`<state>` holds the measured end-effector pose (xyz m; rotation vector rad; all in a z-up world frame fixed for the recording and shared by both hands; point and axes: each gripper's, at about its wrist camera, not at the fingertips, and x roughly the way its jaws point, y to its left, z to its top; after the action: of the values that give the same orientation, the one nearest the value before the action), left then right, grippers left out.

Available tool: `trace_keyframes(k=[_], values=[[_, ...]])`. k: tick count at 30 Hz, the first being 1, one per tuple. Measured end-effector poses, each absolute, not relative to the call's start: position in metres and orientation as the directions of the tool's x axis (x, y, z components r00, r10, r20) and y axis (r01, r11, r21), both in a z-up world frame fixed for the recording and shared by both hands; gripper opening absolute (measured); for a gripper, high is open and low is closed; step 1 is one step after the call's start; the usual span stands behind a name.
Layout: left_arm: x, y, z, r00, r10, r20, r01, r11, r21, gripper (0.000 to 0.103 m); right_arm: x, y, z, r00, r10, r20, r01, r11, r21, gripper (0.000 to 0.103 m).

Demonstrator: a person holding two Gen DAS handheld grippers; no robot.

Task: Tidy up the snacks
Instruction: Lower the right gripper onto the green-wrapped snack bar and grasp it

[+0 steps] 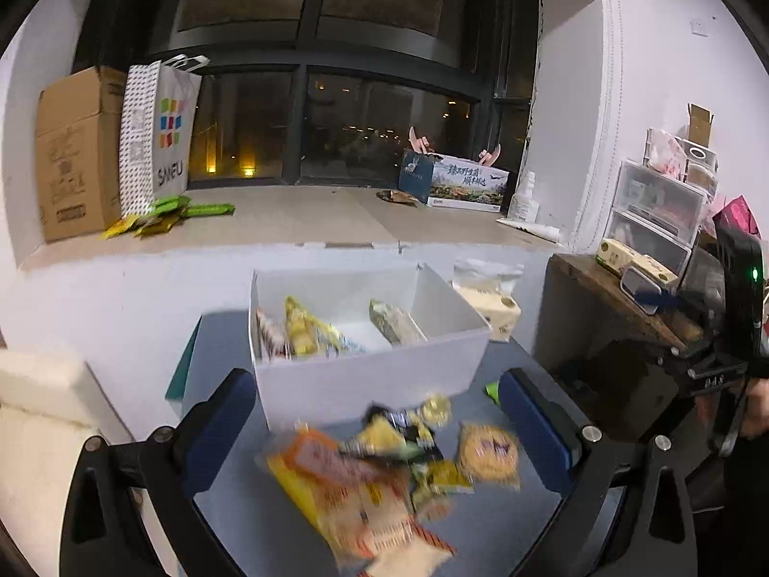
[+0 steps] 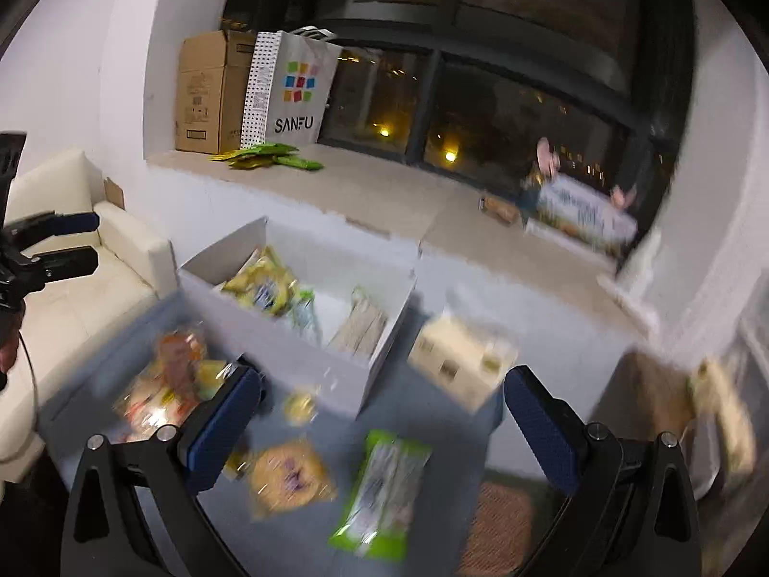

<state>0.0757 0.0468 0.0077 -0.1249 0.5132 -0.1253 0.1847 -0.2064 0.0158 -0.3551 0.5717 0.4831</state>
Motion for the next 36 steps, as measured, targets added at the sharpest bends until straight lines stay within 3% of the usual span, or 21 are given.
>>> trace_keyframes(k=[7,12,22,25,36], values=[[0.025,0.023,-0.047,0.844,-0.148,-0.516,0.054,0.980,-0.193,0.103,0.126,-0.242,-0.072,0.679,0.412,-0.608,-0.453,0.887,0.096,0.103],[0.007,0.010,-0.062,0.834,-0.179,-0.522,0.084,0.976,-0.200,0.103,0.109,-0.251,-0.099,0.647,0.460,-0.608,-0.419,0.881,0.221,0.103],[0.003,0.014,-0.055,0.855,-0.184,-0.486,0.081,0.971,-0.225,0.103,0.135,-0.248,-0.090,0.710,0.359,-0.606,-0.384,0.919,0.094,0.103],[0.002,0.015,-0.054,0.860,-0.180,-0.477,0.076,0.971,-0.228,0.103,0.173,-0.241,-0.099,0.712,0.272,-0.648,-0.365,0.931,-0.010,0.103],[0.001,0.024,-0.061,0.856,-0.162,-0.490,0.048,0.970,-0.238,0.103,0.287,-0.248,-0.178,0.552,0.168,-0.817,-0.266,0.964,0.018,0.103]])
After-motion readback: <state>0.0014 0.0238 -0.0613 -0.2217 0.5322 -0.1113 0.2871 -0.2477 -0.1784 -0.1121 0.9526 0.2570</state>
